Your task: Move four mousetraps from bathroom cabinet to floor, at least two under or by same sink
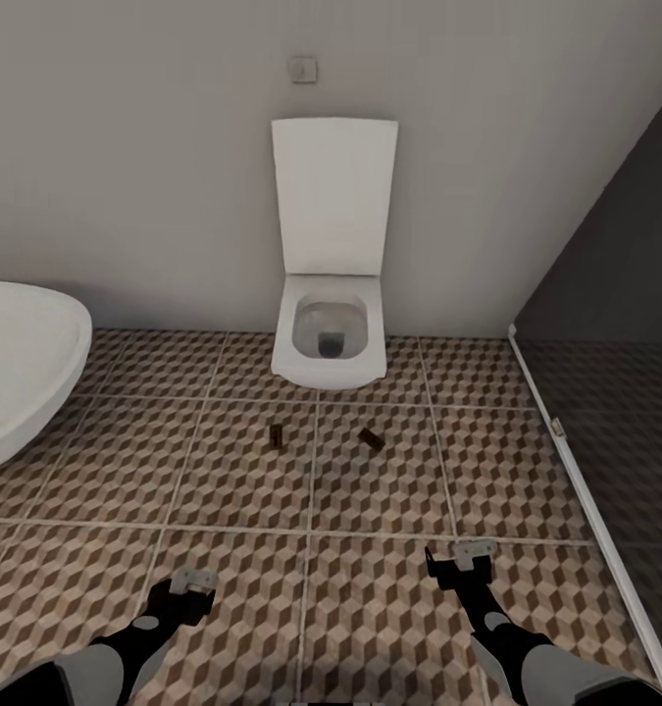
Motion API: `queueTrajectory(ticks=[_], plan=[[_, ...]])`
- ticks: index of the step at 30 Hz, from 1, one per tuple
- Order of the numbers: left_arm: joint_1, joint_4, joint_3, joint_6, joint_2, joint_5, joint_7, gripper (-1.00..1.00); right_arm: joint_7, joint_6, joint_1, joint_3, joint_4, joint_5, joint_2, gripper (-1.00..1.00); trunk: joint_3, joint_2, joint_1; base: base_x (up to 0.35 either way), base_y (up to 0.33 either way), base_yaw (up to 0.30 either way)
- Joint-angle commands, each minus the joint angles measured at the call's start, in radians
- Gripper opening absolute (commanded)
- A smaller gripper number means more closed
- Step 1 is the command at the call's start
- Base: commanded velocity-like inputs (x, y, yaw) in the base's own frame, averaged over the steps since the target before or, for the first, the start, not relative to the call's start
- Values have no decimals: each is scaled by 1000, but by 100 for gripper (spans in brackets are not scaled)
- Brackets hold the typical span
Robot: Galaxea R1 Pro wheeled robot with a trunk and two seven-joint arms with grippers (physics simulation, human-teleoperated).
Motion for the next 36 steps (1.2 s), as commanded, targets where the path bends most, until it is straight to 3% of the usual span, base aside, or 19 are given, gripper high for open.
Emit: queueTrajectory(ticks=[1, 36], plan=[[2, 2, -7, -7, -1, 4, -1, 100, -3, -2, 1, 9, 0, -7, 0, 100, 4, 7, -4, 0, 0, 0], [75, 3, -6, -23, 1, 7, 6, 100, -1, -36, 45, 9, 2, -7, -15, 100, 171, 252, -138, 0, 0, 0]])
